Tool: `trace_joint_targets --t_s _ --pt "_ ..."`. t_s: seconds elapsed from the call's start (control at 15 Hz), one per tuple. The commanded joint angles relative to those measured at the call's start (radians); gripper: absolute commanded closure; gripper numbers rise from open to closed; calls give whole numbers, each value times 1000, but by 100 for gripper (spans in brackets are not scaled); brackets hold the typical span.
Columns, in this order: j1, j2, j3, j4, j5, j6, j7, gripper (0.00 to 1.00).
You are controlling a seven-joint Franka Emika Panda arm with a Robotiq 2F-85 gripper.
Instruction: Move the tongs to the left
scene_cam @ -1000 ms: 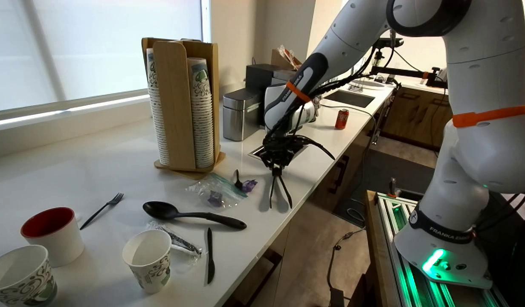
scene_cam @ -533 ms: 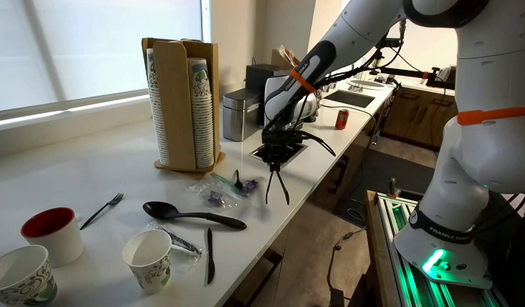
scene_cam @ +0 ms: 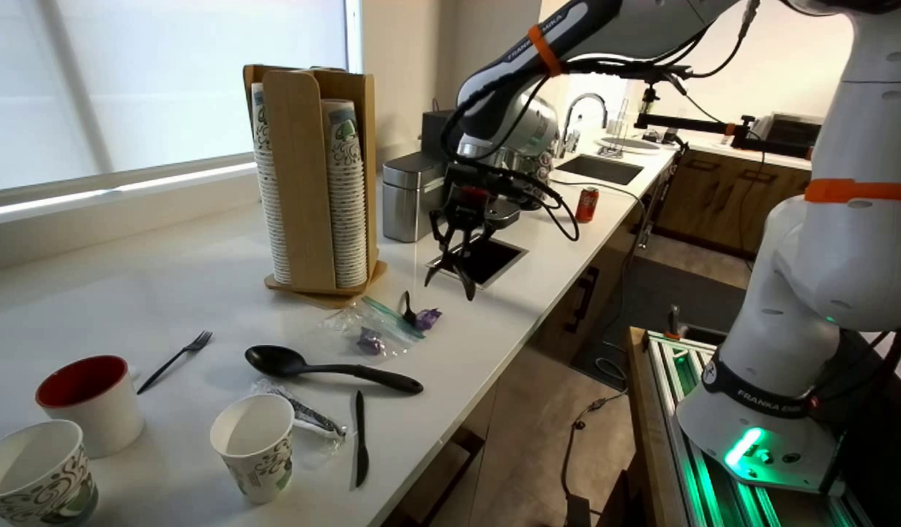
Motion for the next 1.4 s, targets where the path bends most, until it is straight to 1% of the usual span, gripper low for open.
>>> trace_joint_targets --t_s 0.0,0.13,0.2,0.27,0.47,0.6,0.73,0.93,1.07,1.13,1.2,1.27,1.33 --pt "-22 16 21 78 189 -89 -32 93" --pt "-6 53 36 137 245 -101 -10 93" --pt "6 77 47 170 248 -83 20 93" --pt "19 102 58 202 237 -58 55 93" --pt "54 174 83 311 184 -33 155 93" --pt "89 221 89 384 105 -2 240 93" --pt "135 271 89 457 -19 8 350 93" --pt "205 330 83 543 -230 -20 521 93" --pt "253 355 82 581 -351 -55 611 93" --pt "279 364 79 591 -409 -54 654 93" --pt "224 330 111 541 -331 -20 575 93" --pt "236 338 115 548 -346 -21 593 71" --pt "237 338 119 549 -345 -21 593 71"
